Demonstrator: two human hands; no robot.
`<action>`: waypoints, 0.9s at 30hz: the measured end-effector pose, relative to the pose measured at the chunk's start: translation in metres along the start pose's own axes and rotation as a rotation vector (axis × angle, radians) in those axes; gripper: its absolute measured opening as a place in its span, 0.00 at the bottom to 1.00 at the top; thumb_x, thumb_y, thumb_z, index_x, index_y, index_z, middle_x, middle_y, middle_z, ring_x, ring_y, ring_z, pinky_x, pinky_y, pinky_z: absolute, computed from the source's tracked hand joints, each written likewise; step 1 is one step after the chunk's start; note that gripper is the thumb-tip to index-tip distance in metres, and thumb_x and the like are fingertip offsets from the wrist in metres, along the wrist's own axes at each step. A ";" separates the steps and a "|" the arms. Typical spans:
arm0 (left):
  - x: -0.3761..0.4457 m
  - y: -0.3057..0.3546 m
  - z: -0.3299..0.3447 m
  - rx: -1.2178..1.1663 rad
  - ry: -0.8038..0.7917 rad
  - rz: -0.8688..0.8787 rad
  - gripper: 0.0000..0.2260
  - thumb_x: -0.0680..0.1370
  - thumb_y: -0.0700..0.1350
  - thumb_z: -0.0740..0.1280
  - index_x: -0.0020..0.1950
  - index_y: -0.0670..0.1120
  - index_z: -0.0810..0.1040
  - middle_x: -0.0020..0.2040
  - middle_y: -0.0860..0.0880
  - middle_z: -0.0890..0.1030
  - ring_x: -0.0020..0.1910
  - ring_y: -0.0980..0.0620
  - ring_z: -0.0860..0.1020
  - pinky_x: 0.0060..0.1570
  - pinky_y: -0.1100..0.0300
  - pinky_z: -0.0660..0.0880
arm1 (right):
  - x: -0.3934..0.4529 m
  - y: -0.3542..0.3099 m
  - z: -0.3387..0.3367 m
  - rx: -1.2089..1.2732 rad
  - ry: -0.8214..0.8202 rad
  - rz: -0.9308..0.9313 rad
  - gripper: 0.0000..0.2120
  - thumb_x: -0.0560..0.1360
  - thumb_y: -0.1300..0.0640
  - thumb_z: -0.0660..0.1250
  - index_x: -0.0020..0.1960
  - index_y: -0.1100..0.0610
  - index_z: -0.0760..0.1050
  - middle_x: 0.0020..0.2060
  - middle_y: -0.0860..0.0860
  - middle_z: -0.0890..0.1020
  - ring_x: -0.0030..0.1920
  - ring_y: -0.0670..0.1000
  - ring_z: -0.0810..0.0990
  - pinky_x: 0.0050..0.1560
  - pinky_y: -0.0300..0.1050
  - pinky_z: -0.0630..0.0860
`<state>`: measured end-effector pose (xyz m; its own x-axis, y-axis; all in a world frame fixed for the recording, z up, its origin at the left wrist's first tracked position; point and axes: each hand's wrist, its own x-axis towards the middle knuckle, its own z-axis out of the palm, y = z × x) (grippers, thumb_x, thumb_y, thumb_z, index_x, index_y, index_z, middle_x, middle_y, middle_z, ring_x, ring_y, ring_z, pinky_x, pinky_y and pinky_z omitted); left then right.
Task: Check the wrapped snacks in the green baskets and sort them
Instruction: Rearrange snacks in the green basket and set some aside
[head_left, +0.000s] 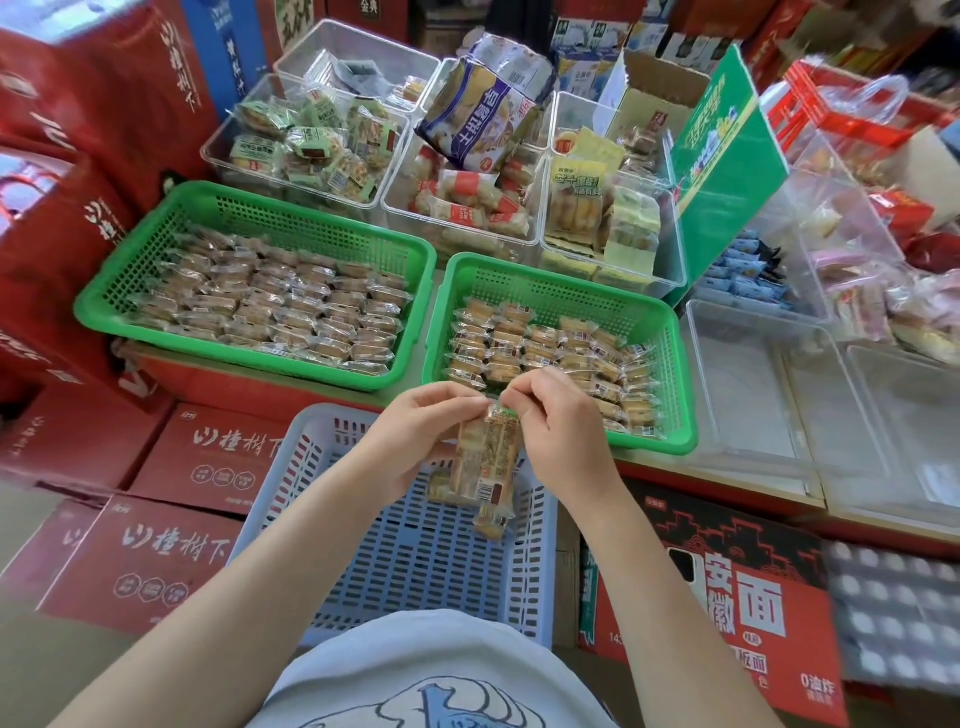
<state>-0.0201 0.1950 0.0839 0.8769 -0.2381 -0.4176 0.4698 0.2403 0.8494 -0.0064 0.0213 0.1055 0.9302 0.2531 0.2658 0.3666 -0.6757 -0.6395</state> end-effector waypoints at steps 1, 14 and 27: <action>0.001 0.000 0.000 -0.007 0.010 0.006 0.04 0.77 0.43 0.72 0.42 0.47 0.84 0.41 0.48 0.84 0.40 0.51 0.81 0.44 0.56 0.78 | 0.000 0.000 0.000 0.007 0.000 0.011 0.04 0.78 0.64 0.69 0.44 0.62 0.80 0.38 0.51 0.78 0.39 0.48 0.76 0.43 0.32 0.70; 0.020 -0.011 0.001 0.119 0.164 0.107 0.07 0.74 0.50 0.74 0.43 0.48 0.88 0.44 0.42 0.87 0.44 0.45 0.83 0.50 0.50 0.80 | 0.008 0.020 -0.009 0.133 -0.351 0.309 0.19 0.70 0.41 0.75 0.56 0.49 0.80 0.47 0.45 0.79 0.44 0.41 0.75 0.44 0.33 0.72; 0.105 -0.030 -0.018 1.038 0.111 0.105 0.20 0.84 0.51 0.62 0.76 0.48 0.71 0.75 0.50 0.72 0.75 0.52 0.67 0.74 0.54 0.63 | 0.046 0.111 0.010 0.074 -0.087 0.548 0.10 0.77 0.53 0.72 0.56 0.53 0.76 0.48 0.48 0.81 0.48 0.50 0.80 0.43 0.40 0.75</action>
<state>0.0597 0.1792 0.0086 0.9373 -0.1624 -0.3085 0.1187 -0.6832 0.7205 0.0769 -0.0354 0.0398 0.9820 -0.0631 -0.1781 -0.1734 -0.6746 -0.7175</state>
